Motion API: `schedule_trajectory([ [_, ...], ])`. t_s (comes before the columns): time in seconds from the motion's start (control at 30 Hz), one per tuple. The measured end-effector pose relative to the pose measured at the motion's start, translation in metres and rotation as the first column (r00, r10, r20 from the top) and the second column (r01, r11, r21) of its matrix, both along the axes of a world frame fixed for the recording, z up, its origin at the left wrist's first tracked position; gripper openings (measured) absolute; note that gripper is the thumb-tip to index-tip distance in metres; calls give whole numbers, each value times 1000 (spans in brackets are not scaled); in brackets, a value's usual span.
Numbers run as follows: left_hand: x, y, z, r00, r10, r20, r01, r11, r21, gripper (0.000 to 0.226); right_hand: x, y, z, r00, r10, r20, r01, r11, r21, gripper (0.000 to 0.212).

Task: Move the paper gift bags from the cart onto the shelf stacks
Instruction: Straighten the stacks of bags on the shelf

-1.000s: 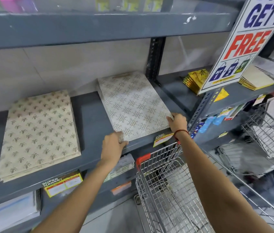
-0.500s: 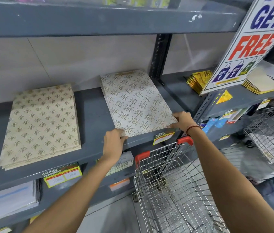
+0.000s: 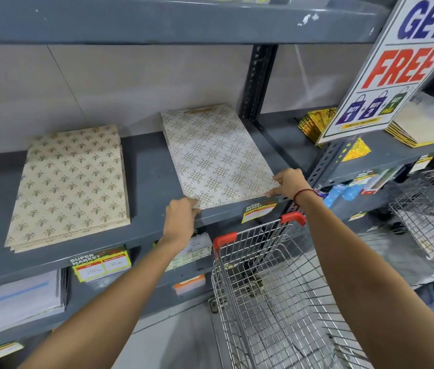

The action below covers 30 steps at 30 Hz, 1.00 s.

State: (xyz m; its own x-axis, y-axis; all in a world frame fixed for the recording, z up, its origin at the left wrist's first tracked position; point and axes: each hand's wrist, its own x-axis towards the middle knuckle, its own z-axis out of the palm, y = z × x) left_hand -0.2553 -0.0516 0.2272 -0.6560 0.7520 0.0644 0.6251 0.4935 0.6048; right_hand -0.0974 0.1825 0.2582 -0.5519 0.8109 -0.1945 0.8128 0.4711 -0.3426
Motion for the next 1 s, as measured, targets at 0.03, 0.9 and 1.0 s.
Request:
schedule_trajectory([
  [0.03, -2, -2, 0, 1000, -7, 4, 7, 1000, -3, 26, 0, -2, 1, 1000, 7, 9, -7, 1000, 2, 69],
  [0.9, -153, -228, 3, 895, 446, 2, -445, 894, -51, 49, -207, -270, -28, 865, 213, -455, -343, 912, -225, 57],
  [1.0, -151, -235, 3, 906, 418, 62, -415, 908, -65, 48, -208, -277, -30, 869, 192, -457, -331, 910, -248, 73],
])
